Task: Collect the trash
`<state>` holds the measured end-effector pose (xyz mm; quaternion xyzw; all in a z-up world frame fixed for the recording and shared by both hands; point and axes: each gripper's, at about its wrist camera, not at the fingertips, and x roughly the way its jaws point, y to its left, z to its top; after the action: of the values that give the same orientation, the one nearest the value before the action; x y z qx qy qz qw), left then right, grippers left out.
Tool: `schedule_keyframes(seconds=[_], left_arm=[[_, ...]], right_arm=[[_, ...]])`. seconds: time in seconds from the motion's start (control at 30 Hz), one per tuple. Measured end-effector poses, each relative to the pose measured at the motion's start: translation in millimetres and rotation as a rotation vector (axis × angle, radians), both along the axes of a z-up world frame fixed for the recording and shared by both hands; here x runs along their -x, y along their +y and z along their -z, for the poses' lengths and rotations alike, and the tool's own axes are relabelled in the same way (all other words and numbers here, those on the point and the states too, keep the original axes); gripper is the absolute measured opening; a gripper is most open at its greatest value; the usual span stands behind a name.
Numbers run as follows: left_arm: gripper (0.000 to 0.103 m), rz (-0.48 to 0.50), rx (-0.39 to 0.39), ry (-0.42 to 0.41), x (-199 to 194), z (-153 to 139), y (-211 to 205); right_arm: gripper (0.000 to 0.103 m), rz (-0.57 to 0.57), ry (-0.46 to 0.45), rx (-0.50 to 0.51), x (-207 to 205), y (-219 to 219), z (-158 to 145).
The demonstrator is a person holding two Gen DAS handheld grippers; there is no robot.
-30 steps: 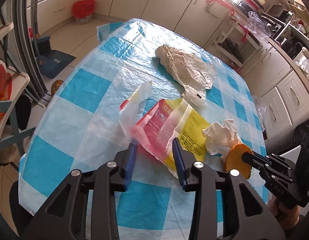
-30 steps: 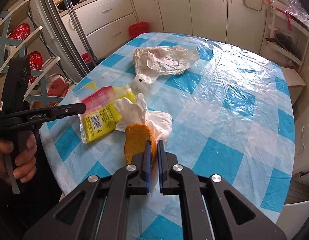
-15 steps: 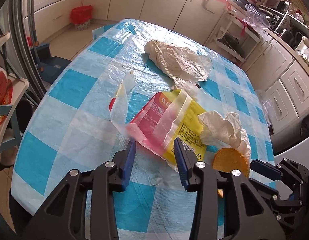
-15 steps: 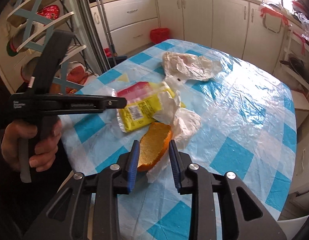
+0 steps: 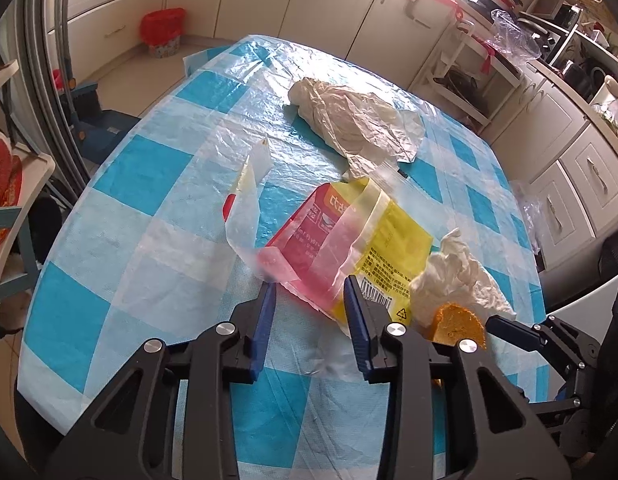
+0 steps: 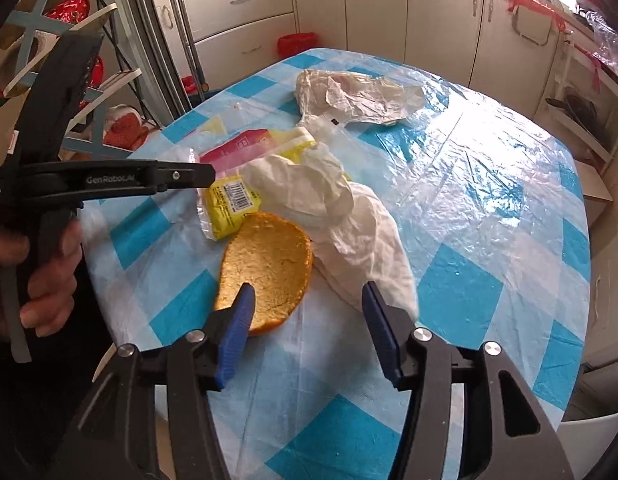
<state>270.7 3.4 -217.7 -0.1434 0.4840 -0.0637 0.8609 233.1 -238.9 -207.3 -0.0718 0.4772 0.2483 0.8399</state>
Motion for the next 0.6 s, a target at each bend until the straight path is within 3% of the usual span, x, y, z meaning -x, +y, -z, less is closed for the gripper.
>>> schedule_keyframes(seconds=[0.17,0.2,0.27,0.37,0.43,0.6], left_arm=[[0.033,0.005,0.014,-0.002,-3,0,-4],[0.033,0.008,0.014,-0.005,-3,-1,-6],[0.033,0.012,0.018,-0.011,-3,-2,-7],[0.02,0.011,0.025,-0.016,-4,-2,-6],[0.009,0.007,0.027,-0.019,-4,-2,-4],[0.004,-0.009,0.031,-0.043,0,-10,7]], right_arm=[[0.051,-0.031,-0.028,0.004,4,11,1],[0.046,-0.047,-0.037,0.011,7,14,1],[0.027,-0.079,-0.036,0.02,9,21,2],[0.012,-0.101,-0.039,0.02,9,26,2],[0.009,-0.096,-0.042,0.022,8,25,1],[0.008,-0.067,-0.046,0.04,4,20,-1]])
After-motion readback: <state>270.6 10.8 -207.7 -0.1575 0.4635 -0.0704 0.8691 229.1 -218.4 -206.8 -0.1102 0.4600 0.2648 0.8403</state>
